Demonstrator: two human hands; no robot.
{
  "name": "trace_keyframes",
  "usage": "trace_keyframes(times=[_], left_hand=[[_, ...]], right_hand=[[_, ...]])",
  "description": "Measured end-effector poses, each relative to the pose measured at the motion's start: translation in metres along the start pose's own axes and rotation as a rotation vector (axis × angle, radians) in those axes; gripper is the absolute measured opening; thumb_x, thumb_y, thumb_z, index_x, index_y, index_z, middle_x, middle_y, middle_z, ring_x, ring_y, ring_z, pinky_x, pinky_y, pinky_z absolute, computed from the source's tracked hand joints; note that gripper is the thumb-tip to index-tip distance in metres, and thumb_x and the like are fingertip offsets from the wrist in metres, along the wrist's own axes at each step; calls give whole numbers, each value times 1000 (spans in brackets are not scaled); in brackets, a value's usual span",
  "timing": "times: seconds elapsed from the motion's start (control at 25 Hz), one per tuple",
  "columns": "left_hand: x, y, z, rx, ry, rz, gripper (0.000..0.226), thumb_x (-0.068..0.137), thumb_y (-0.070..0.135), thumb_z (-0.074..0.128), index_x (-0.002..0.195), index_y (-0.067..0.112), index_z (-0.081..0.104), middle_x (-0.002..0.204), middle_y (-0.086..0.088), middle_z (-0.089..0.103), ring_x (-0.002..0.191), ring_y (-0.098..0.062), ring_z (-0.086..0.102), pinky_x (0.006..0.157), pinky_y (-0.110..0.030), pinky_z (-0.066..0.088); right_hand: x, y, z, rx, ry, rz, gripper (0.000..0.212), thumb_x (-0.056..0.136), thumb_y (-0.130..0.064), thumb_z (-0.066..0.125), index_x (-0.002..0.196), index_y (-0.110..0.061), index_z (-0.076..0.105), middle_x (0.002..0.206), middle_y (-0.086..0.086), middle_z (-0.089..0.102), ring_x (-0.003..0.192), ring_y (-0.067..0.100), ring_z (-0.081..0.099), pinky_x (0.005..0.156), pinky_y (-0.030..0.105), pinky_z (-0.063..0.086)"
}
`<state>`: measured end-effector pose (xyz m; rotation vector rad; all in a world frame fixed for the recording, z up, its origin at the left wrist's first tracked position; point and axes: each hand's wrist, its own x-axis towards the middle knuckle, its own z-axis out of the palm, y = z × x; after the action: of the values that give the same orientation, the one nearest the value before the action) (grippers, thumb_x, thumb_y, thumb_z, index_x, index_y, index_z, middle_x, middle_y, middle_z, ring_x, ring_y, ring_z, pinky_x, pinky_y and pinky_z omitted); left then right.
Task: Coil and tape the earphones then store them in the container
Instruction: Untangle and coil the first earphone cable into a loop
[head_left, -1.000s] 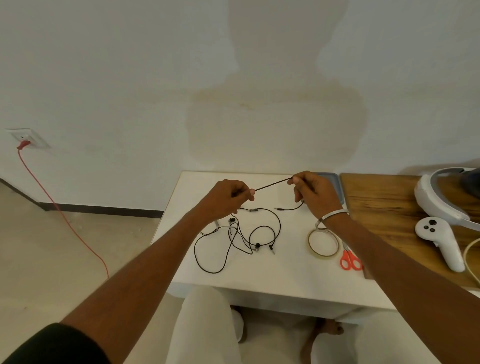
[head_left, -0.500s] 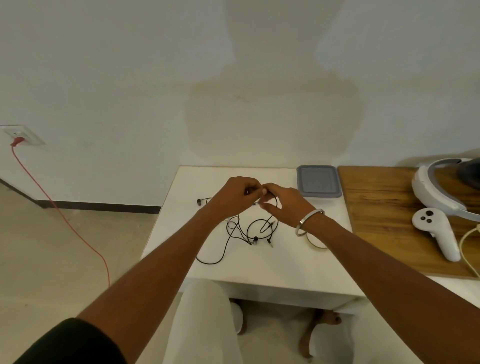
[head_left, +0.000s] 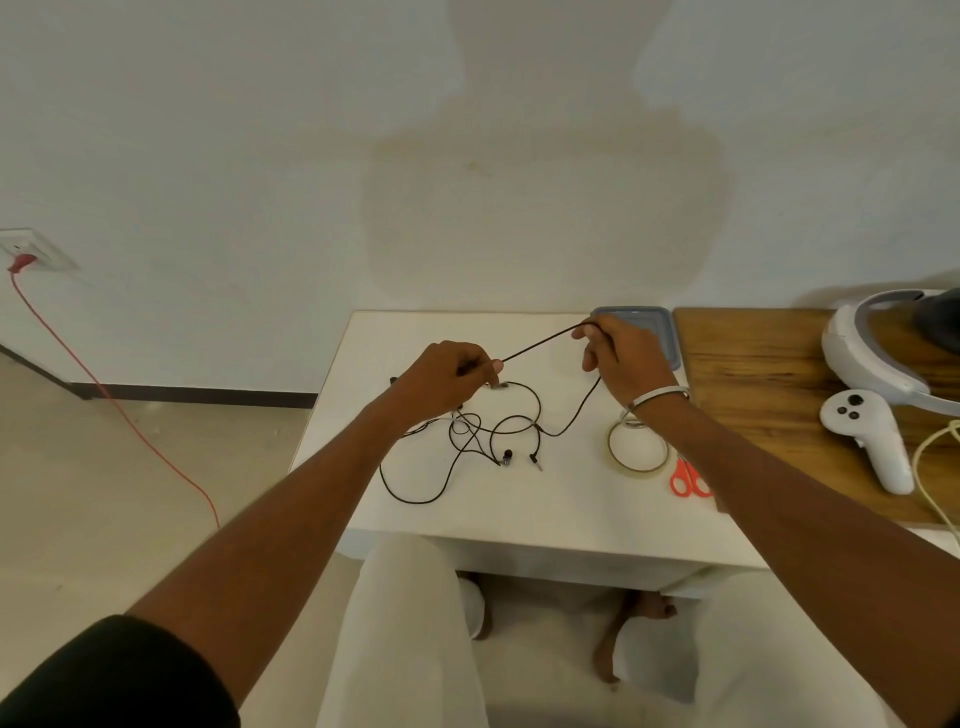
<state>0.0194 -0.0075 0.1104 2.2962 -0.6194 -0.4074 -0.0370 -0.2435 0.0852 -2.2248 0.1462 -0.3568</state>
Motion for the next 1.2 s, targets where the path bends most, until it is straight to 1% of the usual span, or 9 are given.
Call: trace_keyframes(times=[0.12, 0.28, 0.44, 0.6, 0.68, 0.76, 0.84, 1.0, 1.2], left_hand=[[0, -5, -3, 25, 10, -3, 29, 96, 41, 52, 81, 24, 70, 66, -17, 55, 49, -5, 41, 49, -8, 34], [4, -2, 1, -8, 46, 34, 27, 93, 46, 53, 79, 31, 70, 78, -23, 65, 60, -28, 53, 62, -32, 47], [4, 10, 4, -13, 6, 73, 25, 94, 42, 55, 81, 28, 71, 61, -13, 55, 54, -28, 45, 56, -27, 41], [8, 20, 4, 16, 6, 104, 25, 94, 35, 58, 85, 17, 72, 58, -1, 50, 48, -7, 37, 52, -15, 32], [10, 19, 3, 20, 6, 109, 25, 94, 37, 58, 84, 20, 72, 63, -9, 58, 54, -19, 47, 56, -24, 38], [11, 14, 0, 20, 5, 97, 26, 91, 47, 57, 78, 30, 71, 71, -17, 64, 66, -34, 56, 60, -31, 42], [10, 10, -4, 20, -4, 76, 29, 90, 52, 56, 76, 31, 71, 72, -18, 64, 61, -31, 55, 58, -29, 44], [5, 6, -14, -24, 0, 9, 33, 94, 43, 56, 77, 19, 70, 59, 0, 56, 49, -5, 51, 51, -12, 42], [1, -1, -26, 4, 18, 18, 28, 95, 39, 56, 83, 19, 71, 53, 2, 42, 44, -5, 33, 46, -10, 32]], right_hand=[[0, 13, -3, -63, 21, 67, 25, 99, -22, 40, 91, -16, 63, 70, 1, 65, 67, 19, 62, 67, 33, 50], [0, 14, 12, -326, -191, 252, 24, 95, -23, 45, 107, -12, 62, 107, 10, 64, 102, 30, 60, 90, 47, 47], [-4, -6, 24, -297, -323, 29, 73, 84, -31, 64, 144, -15, 26, 145, 9, 34, 133, 27, 33, 107, 48, 33], [-4, -24, 34, -173, -354, -230, 43, 90, -25, 59, 131, -21, 46, 111, -3, 68, 107, 17, 61, 101, 42, 41], [-2, -28, 32, -219, -318, -262, 21, 95, -23, 51, 113, -18, 60, 85, -4, 73, 86, 18, 68, 92, 40, 47], [-2, -28, 27, -247, -245, -287, 22, 97, -22, 47, 106, -16, 65, 72, -4, 70, 74, 18, 67, 90, 40, 46], [-3, -26, 21, -250, -135, -291, 24, 99, -23, 41, 102, -17, 65, 63, -11, 60, 63, 15, 62, 90, 42, 42], [1, -12, 13, -115, 59, -159, 22, 99, -26, 36, 93, -22, 57, 56, -14, 52, 55, 18, 58, 79, 50, 48], [3, 2, -7, -149, 207, 20, 22, 98, -18, 39, 95, -11, 60, 68, -1, 57, 65, 22, 57, 79, 52, 48]])
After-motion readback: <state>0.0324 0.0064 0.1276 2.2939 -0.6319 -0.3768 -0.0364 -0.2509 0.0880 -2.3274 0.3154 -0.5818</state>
